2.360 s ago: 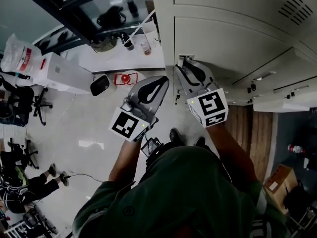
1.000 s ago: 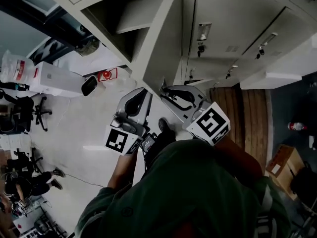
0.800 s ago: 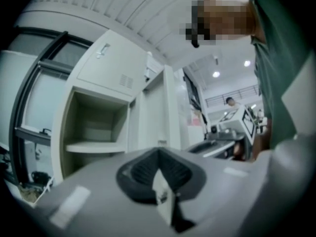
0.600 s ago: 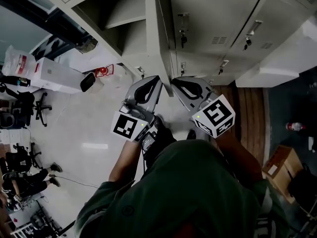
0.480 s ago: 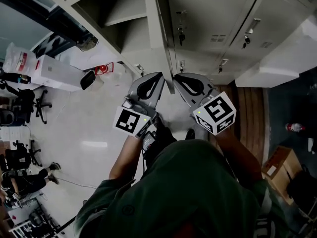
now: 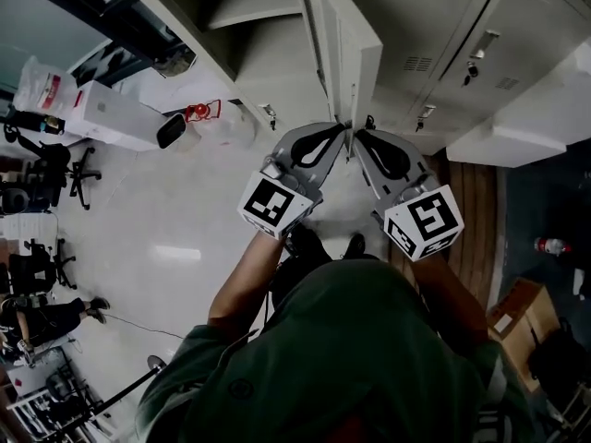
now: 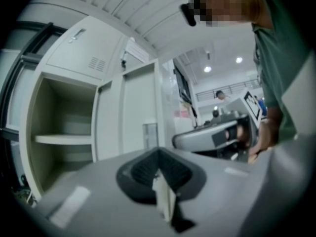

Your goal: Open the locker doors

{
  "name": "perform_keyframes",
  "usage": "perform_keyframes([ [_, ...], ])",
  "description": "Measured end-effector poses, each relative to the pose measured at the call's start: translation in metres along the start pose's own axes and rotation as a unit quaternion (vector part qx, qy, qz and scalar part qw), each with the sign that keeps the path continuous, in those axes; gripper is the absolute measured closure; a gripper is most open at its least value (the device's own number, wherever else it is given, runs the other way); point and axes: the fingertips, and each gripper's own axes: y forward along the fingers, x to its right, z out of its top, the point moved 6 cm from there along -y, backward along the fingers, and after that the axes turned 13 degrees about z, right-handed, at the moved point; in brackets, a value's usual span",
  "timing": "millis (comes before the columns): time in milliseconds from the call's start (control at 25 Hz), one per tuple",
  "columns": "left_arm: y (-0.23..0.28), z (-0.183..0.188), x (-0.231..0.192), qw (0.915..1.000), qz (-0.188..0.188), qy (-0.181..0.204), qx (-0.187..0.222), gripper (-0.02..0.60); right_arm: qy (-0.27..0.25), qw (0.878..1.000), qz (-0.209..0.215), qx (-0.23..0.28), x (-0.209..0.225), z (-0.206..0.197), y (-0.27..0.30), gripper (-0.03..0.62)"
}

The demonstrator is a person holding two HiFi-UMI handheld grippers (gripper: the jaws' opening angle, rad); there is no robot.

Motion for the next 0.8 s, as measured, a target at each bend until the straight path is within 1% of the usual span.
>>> perform_keyframes([
  [80,-0.007,-0.004,-0.004,1.0000,0.002,-0.001,0.002,0.591,-0.006,1.000,0.011,0.002,-0.010,-0.002,0.003,0.572],
  [200,-0.026,-0.016,-0.025,0.9996,0.025,-0.014,-0.007,0.591,0.000,0.999,0.035,-0.014,-0.022,-0.015,0.019,0.572],
  [360,-0.055,-0.043,-0.072,0.9974,0.057,-0.021,-0.038,0.591,0.018,0.997,0.056,-0.042,-0.032,-0.041,0.065,0.572],
  [480,-0.081,-0.064,-0.114,0.9946,0.089,-0.024,-0.048,0.591,0.029,0.996,0.065,-0.058,-0.040,-0.061,0.108,0.572],
  [600,-0.105,-0.089,-0.156,0.9917,0.113,-0.030,-0.054,0.591,0.037,0.996,0.053,-0.067,-0.044,-0.086,0.151,0.572],
  [680,-0.115,-0.108,-0.183,0.9900,0.122,-0.029,-0.065,0.591,0.046,0.996,0.035,-0.070,-0.042,-0.103,0.179,0.572],
  [800,-0.123,-0.139,-0.221,0.9886,0.129,-0.035,-0.069,0.591,0.058,0.995,0.008,-0.077,-0.032,-0.130,0.218,0.571],
])
